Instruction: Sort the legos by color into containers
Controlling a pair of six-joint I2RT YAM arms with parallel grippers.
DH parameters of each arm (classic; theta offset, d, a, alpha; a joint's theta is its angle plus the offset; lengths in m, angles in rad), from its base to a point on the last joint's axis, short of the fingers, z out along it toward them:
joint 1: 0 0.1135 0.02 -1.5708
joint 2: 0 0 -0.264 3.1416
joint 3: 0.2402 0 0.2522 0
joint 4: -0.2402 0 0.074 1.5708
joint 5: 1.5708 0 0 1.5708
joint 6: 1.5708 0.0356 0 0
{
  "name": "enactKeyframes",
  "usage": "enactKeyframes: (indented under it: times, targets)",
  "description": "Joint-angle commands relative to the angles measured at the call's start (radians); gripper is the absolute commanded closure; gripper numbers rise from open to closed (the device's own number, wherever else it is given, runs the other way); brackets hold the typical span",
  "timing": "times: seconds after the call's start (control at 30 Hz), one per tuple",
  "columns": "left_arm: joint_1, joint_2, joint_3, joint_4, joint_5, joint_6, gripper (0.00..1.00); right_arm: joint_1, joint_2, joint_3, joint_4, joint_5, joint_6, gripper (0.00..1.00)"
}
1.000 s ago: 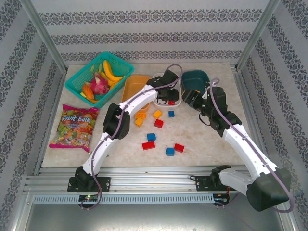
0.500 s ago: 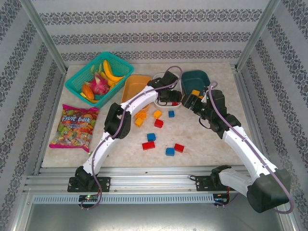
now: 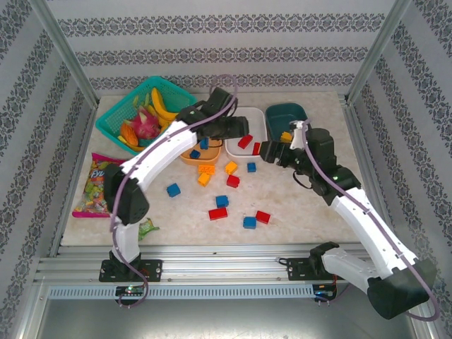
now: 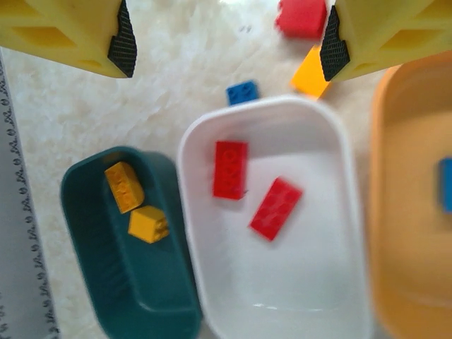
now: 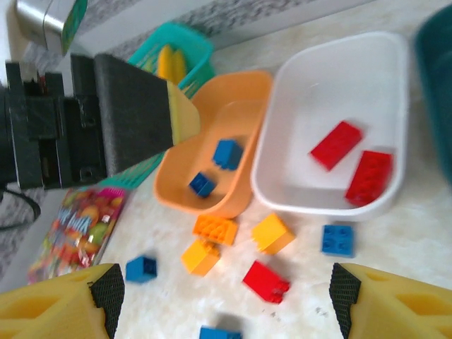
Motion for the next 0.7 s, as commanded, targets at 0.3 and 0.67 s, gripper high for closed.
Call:
enactKeyframes:
  times: [0.3, 0.67]
  targets:
    - [0.041, -0.390, -0.565, -0.016, -0.038, -0.140, 0.27, 0.263, 0.083, -0.007, -0.247, 0.134, -0.084, 0.24]
    - [0.041, -0.643, -0.860, 0.077, 0.041, -0.155, 0.23, 0.296, 0.168, 0.016, -0.332, 0.264, 0.039, 0.25]
